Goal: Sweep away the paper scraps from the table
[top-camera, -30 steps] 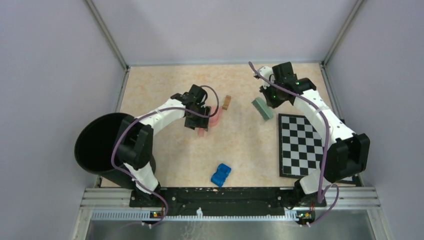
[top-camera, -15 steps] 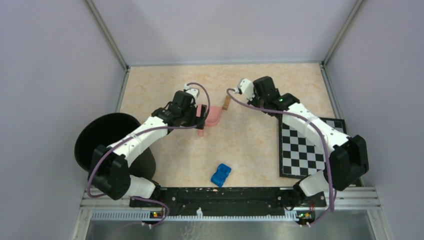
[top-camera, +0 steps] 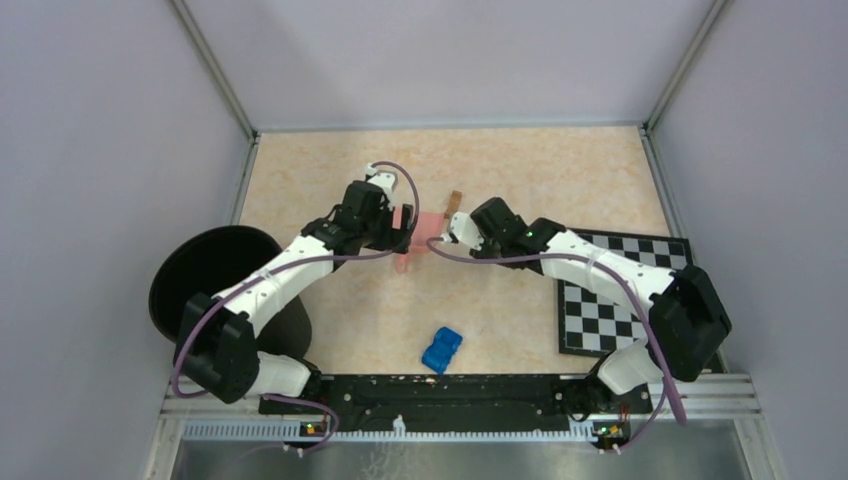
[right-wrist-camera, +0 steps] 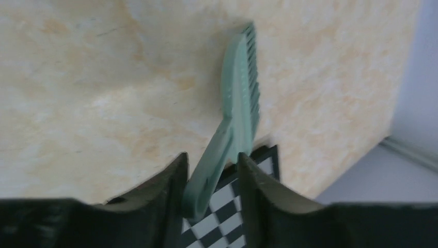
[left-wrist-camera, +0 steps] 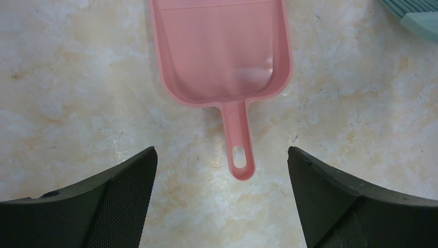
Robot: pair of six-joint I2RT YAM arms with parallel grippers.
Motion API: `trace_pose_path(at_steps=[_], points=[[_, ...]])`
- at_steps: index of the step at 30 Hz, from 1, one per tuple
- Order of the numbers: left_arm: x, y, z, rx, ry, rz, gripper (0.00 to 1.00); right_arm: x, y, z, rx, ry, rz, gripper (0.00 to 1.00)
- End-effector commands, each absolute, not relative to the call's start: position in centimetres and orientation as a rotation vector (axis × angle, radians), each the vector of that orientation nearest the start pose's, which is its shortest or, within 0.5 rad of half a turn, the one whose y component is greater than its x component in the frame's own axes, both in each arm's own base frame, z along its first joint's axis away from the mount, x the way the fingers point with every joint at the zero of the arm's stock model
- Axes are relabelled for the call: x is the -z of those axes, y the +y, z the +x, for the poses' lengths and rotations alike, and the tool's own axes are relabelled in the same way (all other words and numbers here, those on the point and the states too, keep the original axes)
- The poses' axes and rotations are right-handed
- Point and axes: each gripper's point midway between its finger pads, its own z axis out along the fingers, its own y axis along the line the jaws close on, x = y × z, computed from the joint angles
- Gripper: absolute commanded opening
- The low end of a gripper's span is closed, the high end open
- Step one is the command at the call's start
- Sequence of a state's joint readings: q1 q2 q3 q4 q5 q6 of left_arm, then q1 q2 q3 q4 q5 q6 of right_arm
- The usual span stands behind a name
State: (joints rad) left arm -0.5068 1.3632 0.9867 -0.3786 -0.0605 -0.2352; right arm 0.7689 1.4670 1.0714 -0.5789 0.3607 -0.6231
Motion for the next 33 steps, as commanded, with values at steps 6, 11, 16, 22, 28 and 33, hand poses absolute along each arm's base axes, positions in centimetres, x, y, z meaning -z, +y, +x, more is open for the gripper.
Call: trace_pose_path(at_steps=[6, 11, 16, 22, 28, 33], points=[[-14.7, -18.5, 32.8, 0.346, 2.263, 0.303, 0.99, -15.4, 21.5, 25.1, -0.151, 2.095, -1.421, 0.66], [-14.4, -19.1, 32.8, 0.374, 2.28, 0.322, 0.99, -20.0, 21.9, 27.1, -0.469, 2.063, -1.171, 0.66], [-15.3, -20.1, 32.5, 0.45, 2.242, 0.37, 0.99, -24.6, 19.4, 30.8, -0.57, 1.929, -0.832, 0.83], [-20.4, -21.2, 32.5, 0.528, 2.123, 0.415, 0.99, -25.4, 17.1, 33.9, -0.545, 1.934, -0.635, 0.95], [-24.2, -21.5, 32.6, 0.548, 1.974, 0.472, 0.99, -27.8, 14.9, 36.5, -0.423, 1.898, -0.455, 0.95], [-25.2, -20.8, 31.9, 0.518, 1.832, 0.487, 0.99, -29.2, 9.2, 38.6, -0.196, 1.896, -0.184, 0.98]])
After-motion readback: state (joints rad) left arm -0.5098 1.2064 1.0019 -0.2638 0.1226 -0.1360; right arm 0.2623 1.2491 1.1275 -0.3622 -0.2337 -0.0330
